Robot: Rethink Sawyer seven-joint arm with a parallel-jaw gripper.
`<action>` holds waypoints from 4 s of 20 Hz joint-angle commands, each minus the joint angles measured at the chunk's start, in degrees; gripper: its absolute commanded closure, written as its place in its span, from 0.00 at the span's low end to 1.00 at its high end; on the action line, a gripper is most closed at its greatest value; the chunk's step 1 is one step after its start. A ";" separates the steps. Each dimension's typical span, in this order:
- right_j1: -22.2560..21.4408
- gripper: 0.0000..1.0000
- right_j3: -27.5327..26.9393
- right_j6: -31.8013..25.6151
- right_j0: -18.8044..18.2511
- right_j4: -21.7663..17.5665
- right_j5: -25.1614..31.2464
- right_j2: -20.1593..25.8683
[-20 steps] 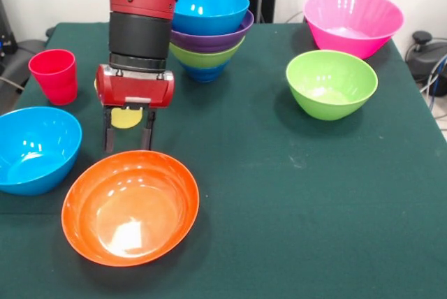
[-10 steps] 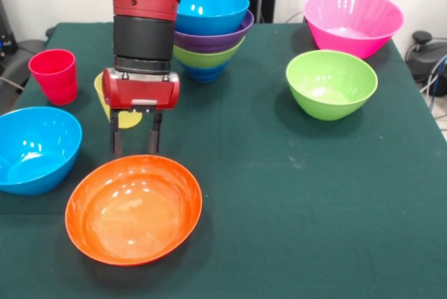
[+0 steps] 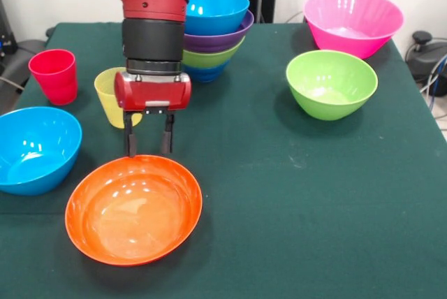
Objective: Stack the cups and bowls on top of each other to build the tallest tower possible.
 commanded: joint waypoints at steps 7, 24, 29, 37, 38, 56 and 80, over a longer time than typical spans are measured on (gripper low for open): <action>0.56 0.00 3.94 -21.65 -4.33 -9.15 9.54 11.87; 0.99 0.00 3.40 -28.29 -2.29 -14.66 11.65 12.91; 1.86 0.00 2.96 -29.65 -2.64 -13.93 12.94 13.76; 2.81 0.00 2.53 -32.09 -2.69 -12.83 15.61 14.73; 2.83 0.00 2.54 -32.44 -2.76 -12.69 15.90 14.94; 2.91 0.00 1.78 -27.30 -1.14 -14.71 14.50 12.21; 0.26 0.00 0.86 -21.94 0.85 -12.97 15.46 10.05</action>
